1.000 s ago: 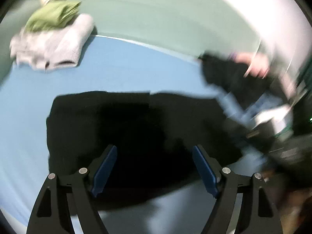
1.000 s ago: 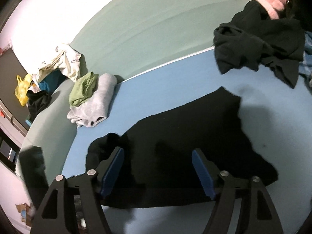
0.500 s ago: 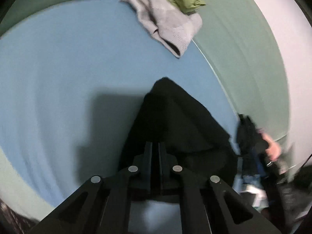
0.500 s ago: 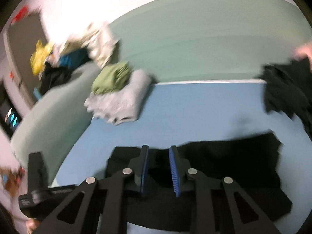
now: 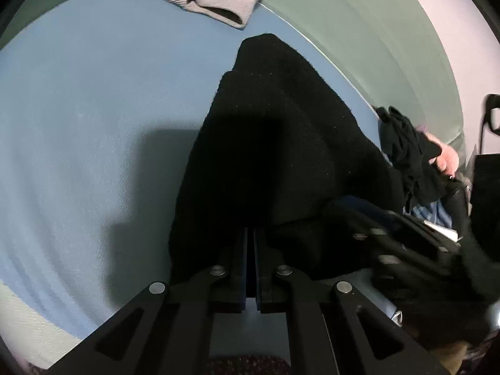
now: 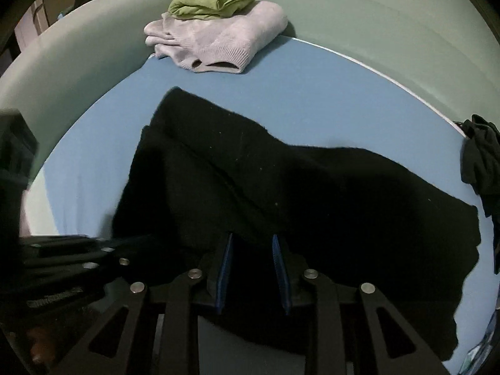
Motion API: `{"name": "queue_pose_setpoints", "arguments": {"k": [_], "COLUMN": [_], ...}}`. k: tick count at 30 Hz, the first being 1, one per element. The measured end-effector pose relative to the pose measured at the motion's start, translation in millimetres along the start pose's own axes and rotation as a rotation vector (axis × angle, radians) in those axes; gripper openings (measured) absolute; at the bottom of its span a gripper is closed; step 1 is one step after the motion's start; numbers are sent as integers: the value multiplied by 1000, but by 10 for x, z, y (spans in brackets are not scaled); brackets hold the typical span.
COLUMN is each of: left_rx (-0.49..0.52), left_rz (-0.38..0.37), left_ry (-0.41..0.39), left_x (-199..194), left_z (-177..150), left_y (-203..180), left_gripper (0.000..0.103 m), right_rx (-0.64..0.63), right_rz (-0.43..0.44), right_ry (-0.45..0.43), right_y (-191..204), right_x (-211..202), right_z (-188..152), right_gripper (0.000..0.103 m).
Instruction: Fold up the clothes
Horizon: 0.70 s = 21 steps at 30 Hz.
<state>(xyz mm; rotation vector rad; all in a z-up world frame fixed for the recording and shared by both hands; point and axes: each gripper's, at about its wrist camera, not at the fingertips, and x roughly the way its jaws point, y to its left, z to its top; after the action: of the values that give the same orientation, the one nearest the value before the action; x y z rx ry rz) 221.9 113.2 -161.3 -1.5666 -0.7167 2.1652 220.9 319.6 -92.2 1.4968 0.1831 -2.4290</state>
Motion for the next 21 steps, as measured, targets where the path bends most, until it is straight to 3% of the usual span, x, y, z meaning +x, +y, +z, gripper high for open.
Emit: {"name": "queue_pose_setpoints", "arguments": {"k": [3,6,9,14,17,19,21], "left_rx": [-120,-183,-157,-145,-135,-131,-120], "left_rz": [-103,-153,-127,-126,-134,-133,-123], "left_ry": [27,37,23,17,11,4,-2], "left_x": [29,49,49,97,115,122,137], "left_z": [66,58,45,43,52,57,70], "left_y": [199,297,227,198,169,140,89], "left_gripper": [3,3,3,3,3,3,3], "right_rx": [1,-18,-11,7,86,175,261], "right_rz": [85,91,77,-107,-35,15,98], "right_ry": [-71,-97,-57,1,-29,-59,-145], "right_y": [91,258,407,440,222,-26,-228], "right_x": [-245,-201,111,704,751,576,230], "right_z": [183,432,652,884,994,1007,883], "right_gripper": [36,36,36,32,35,36,40]}}
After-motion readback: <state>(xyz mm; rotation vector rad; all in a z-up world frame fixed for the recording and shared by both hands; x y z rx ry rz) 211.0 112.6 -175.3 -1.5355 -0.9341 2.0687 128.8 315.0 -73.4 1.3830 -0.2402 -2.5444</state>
